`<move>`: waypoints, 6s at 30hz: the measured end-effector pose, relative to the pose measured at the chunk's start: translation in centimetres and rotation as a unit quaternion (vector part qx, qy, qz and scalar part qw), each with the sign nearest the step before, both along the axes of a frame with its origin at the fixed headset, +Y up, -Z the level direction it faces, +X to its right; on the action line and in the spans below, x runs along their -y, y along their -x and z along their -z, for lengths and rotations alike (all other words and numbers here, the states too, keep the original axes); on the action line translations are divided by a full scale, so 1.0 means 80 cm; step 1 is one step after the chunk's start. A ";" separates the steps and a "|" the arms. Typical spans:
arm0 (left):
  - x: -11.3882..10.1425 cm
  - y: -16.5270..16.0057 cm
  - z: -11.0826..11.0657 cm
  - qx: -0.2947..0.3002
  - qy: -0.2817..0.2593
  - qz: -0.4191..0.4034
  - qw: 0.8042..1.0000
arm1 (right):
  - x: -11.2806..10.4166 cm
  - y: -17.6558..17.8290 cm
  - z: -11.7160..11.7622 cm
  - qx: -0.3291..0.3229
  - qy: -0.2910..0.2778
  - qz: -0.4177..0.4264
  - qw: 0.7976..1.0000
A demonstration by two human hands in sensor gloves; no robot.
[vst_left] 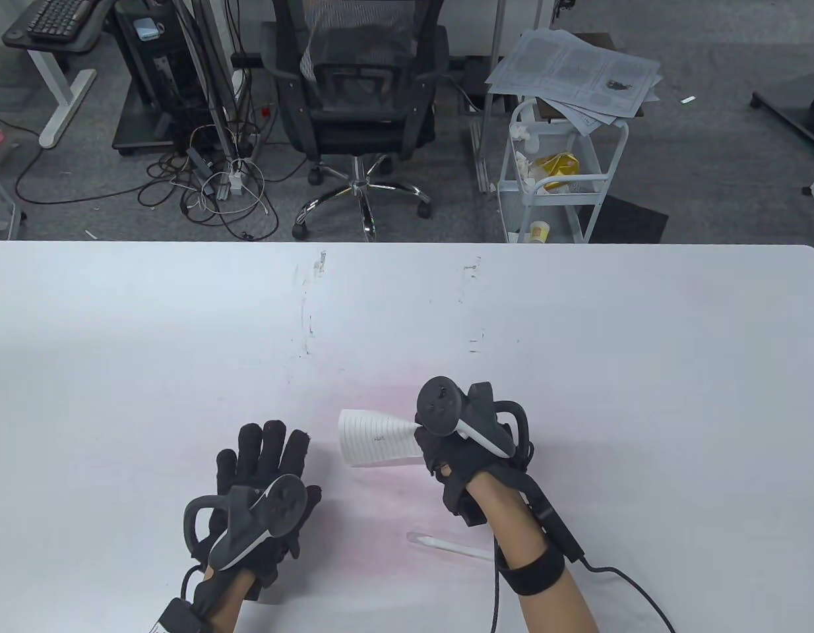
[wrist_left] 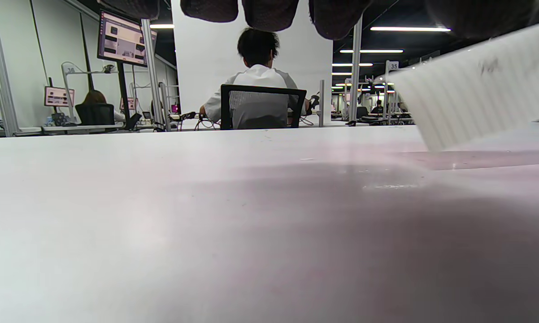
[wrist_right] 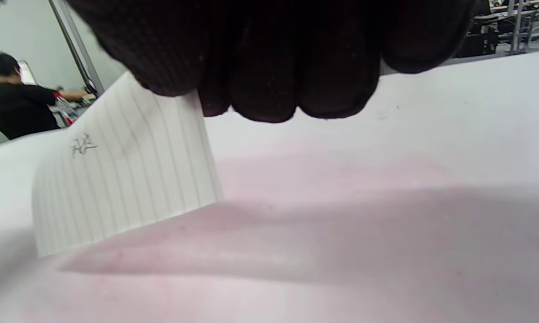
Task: Squeeze and apply correction pen on text
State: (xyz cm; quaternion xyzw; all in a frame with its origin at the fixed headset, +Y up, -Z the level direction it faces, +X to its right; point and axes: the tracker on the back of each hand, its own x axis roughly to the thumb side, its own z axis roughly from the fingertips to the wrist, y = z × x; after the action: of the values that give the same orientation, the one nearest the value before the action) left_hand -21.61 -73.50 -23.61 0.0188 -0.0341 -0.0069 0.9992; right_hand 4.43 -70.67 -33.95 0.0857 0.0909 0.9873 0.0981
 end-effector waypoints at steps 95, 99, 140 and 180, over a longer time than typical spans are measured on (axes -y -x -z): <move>0.003 -0.005 -0.001 0.012 0.003 0.004 1.000 | 0.008 -0.061 -0.131 -0.182 -0.092 0.026 0.979; 0.001 -0.007 -0.003 0.020 -0.008 -0.001 1.000 | -0.002 -0.072 -0.130 -0.176 -0.142 0.110 0.968; -0.027 -0.079 -0.043 0.179 -0.154 -0.045 0.971 | 0.033 -0.076 -0.103 -0.065 -0.108 0.407 0.905; -0.028 -0.085 -0.017 0.230 0.022 -0.163 0.959 | 0.057 -0.026 -0.093 -0.108 -0.075 0.524 0.841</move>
State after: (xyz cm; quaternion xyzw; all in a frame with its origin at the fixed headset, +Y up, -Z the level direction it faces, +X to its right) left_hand -14.81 -71.27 -22.27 0.0028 -0.2594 0.1614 0.9522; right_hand 6.49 -75.22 -26.52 0.2336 -0.0317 0.7769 0.5838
